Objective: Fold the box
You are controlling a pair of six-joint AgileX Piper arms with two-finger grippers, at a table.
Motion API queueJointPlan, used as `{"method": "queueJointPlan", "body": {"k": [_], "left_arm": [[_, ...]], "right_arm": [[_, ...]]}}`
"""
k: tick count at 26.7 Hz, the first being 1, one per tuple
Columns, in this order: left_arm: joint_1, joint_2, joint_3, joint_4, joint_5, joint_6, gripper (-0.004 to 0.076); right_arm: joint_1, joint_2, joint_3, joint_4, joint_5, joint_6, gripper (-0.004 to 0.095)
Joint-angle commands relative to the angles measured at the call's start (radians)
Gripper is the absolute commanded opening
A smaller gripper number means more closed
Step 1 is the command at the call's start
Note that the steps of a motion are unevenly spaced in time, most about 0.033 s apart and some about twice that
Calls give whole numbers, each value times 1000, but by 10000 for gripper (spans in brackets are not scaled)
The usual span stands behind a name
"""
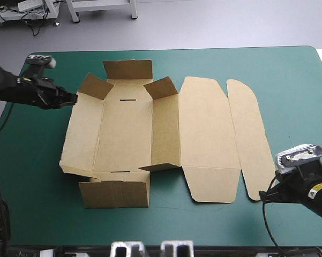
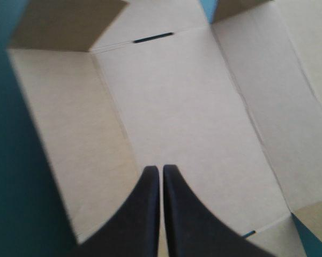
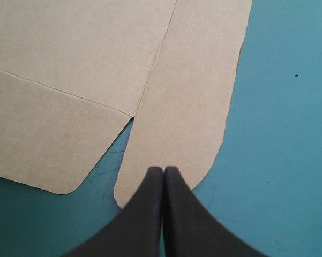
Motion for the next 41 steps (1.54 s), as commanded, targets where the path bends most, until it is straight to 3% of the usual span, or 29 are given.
{"method": "queueJointPlan", "body": {"k": [1, 7, 14, 17, 23, 34, 37, 41], "left_arm": [[125, -36, -16, -70, 50, 9, 15], [247, -1, 119, -42, 48, 5, 21], [250, 91, 248, -172, 49, 34, 379], [250, 100, 291, -165, 54, 65, 447], [242, 121, 390, -297, 54, 151, 446], [106, 183, 431, -301, 54, 203, 426], [79, 208, 431, -294, 45, 215, 329], [78, 239, 431, -296, 33, 202, 68]], "right_arm": [[-5, 2, -30, 1, -48, -5, -20], [-5, 2, -30, -1, -56, -5, -20], [-5, 2, -30, -1, -62, -5, -20], [-5, 2, -30, -1, -62, -5, -20], [-5, 2, -30, -1, -63, -5, -20], [-5, 2, -30, 1, -61, -5, -20], [-5, 2, -30, 1, -56, -5, -20], [-5, 2, -30, 2, -51, -5, -20]]}}
